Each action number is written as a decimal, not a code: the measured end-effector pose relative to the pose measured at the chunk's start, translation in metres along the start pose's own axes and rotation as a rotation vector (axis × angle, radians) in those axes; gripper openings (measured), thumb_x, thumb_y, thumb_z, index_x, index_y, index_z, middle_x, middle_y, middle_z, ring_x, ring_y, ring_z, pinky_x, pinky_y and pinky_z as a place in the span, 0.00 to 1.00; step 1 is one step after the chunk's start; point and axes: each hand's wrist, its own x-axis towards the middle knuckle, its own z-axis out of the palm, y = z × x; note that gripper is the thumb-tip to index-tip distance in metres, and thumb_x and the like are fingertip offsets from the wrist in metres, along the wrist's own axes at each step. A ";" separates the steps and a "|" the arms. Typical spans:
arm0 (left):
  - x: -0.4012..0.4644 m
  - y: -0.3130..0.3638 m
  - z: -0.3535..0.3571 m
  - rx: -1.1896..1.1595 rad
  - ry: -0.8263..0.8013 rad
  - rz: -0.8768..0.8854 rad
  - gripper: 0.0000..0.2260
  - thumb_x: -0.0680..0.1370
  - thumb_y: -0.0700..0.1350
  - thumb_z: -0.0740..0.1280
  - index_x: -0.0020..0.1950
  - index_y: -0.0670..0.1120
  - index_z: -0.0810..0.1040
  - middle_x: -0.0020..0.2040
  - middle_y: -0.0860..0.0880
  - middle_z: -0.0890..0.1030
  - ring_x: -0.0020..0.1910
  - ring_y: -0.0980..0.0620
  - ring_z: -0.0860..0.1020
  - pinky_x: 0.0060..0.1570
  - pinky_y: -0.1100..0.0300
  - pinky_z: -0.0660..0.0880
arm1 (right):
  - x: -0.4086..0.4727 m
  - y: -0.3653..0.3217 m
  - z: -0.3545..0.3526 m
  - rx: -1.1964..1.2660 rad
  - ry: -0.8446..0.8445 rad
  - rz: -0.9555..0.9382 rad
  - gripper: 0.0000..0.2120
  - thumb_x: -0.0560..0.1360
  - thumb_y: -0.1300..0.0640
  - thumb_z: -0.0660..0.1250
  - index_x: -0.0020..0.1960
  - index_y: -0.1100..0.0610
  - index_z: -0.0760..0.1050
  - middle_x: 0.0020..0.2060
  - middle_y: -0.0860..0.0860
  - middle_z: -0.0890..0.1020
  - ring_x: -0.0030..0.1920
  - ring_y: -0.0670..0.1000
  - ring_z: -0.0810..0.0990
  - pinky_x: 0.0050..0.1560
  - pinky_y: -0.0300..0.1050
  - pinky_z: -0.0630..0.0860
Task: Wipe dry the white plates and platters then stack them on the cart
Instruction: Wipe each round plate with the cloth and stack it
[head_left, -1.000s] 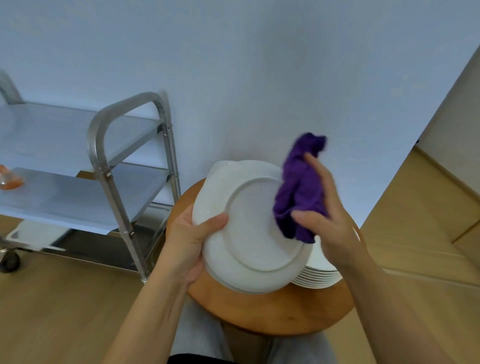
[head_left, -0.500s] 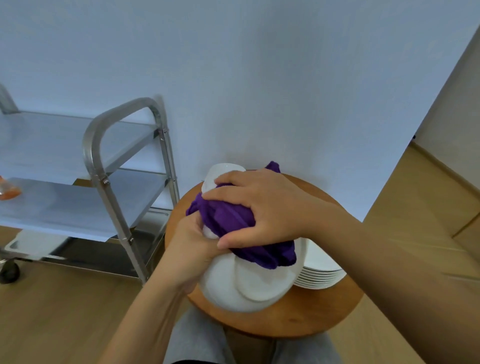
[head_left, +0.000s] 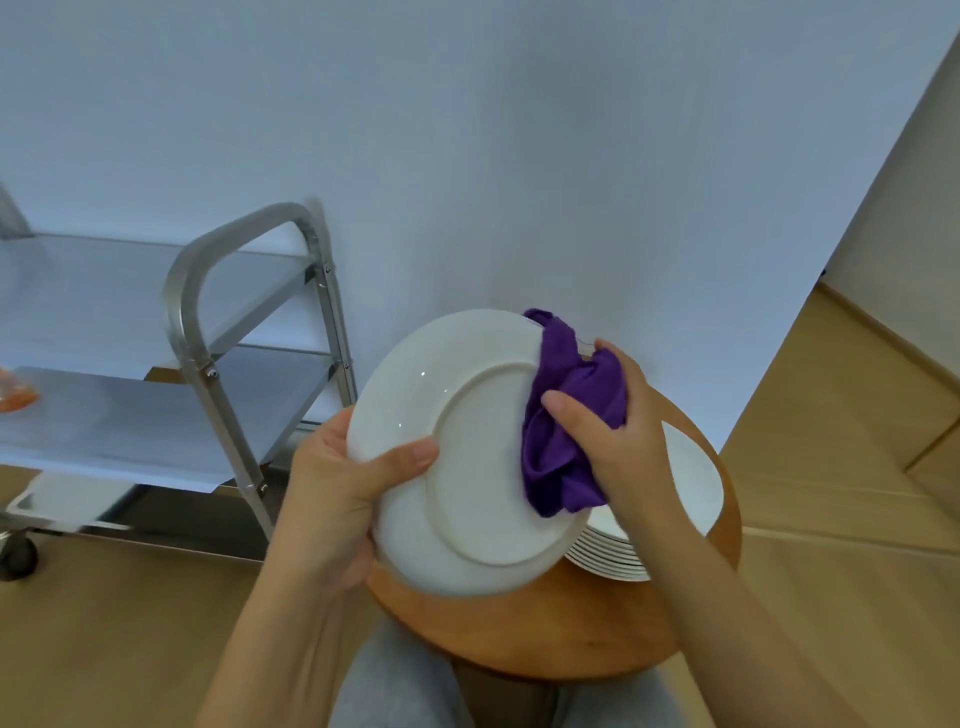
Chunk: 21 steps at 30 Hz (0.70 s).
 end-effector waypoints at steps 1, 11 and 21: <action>-0.002 -0.003 0.002 -0.021 0.009 -0.013 0.22 0.52 0.41 0.81 0.45 0.49 0.85 0.45 0.44 0.85 0.42 0.47 0.84 0.33 0.58 0.79 | -0.008 0.005 0.003 -0.004 0.060 0.029 0.40 0.58 0.38 0.74 0.67 0.44 0.65 0.62 0.47 0.74 0.59 0.49 0.75 0.58 0.49 0.77; -0.015 -0.019 0.025 -0.224 -0.037 -0.135 0.28 0.54 0.51 0.82 0.52 0.49 0.83 0.51 0.45 0.84 0.49 0.46 0.83 0.39 0.55 0.80 | -0.030 0.031 -0.006 0.418 0.143 0.327 0.26 0.56 0.47 0.74 0.53 0.43 0.73 0.45 0.46 0.83 0.44 0.48 0.82 0.36 0.39 0.78; -0.009 -0.019 0.010 -0.303 -0.143 -0.557 0.45 0.50 0.50 0.84 0.65 0.47 0.74 0.54 0.40 0.82 0.47 0.40 0.83 0.38 0.48 0.80 | -0.010 0.008 -0.047 -0.042 -0.161 0.205 0.31 0.62 0.46 0.78 0.62 0.45 0.72 0.50 0.41 0.79 0.43 0.38 0.80 0.37 0.30 0.75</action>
